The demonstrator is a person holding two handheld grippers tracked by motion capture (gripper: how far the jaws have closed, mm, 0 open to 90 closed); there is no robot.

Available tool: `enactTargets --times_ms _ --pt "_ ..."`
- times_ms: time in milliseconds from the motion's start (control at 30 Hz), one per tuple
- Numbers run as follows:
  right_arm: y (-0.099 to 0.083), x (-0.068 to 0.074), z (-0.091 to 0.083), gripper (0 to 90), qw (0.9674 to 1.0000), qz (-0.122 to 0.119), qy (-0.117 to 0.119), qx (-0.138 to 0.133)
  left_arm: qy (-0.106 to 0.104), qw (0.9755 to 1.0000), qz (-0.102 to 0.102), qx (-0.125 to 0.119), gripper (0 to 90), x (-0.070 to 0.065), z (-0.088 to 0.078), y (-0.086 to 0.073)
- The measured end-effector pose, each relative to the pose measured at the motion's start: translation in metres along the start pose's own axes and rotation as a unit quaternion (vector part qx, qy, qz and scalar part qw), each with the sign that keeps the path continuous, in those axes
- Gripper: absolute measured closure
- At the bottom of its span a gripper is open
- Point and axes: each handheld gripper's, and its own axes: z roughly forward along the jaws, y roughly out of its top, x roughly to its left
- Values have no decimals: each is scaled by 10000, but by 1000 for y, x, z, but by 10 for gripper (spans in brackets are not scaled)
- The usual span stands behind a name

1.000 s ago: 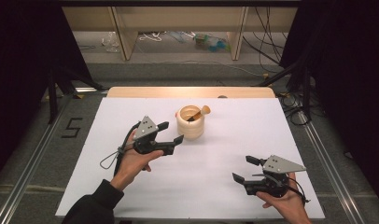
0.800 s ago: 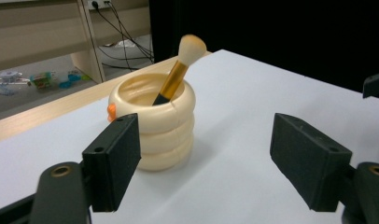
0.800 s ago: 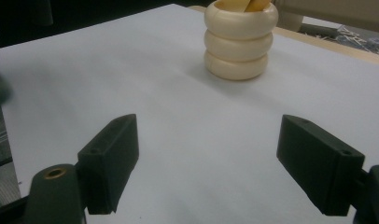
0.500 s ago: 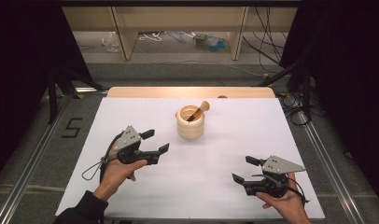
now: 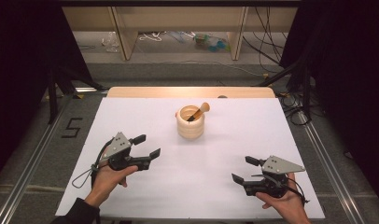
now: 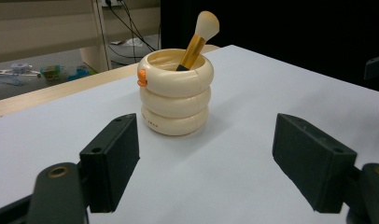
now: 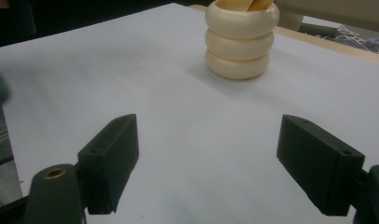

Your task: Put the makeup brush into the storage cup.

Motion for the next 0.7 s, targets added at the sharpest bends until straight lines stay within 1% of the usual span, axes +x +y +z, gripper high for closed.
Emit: enactTargets --times_ms 67,100,133,167,200,333,367,400,433,467,533,600,633,667,700 --pt "0 0 0 220 10000 -5 -3 -15 -21 10000 31 -7 231 -2 -3 -3" --pt "0 1 0 219 10000 76 23 31 -25 10000 51 -1 230 -2 -5 -5" --pt "0 1 0 217 10000 80 26 29 -25 10000 20 -6 230 -3 -6 -6" --pt "0 1 0 216 9999 94 22 32 -30 10000 83 -9 229 -2 -8 -7" --pt "0 0 0 215 10000 29 -11 -29 -22 10000 71 -21 228 -3 -10 -8" --pt "1 2 -1 213 9999 120 37 -10 -53 9999 11 -153 220 -6 -18 -11" --pt "1 2 -1 211 9999 126 44 -8 -74 9998 29 -191 219 -7 -20 -12" --pt "1 2 -1 210 10000 95 13 -10 -82 9997 6 -228 219 -8 -20 -13" --pt "1 2 -1 209 10000 96 10 -16 -71 9998 14 -190 219 -10 -21 -15" --pt "1 2 -1 207 9999 110 -1 -25 -120 9997 -10 -207 218 -12 -21 -16" --pt "1 2 -1 203 9999 116 -13 -44 -110 9998 68 -173 217 -14 -24 -18" --pt "1 2 -1 202 9999 126 -12 -74 -91 9998 80 -184 217 -16 -25 -20" --pt "1 2 0 201 9997 161 31 -161 -97 9998 87 -180 217 -17 -26 -21" --pt "2 2 -1 199 9998 158 28 -87 -101 9998 82 -178 217 -18 -26 -22" --pt "2 2 -1 199 9999 153 18 -59 -119 9997 128 -167 217 -19 -27 -22"
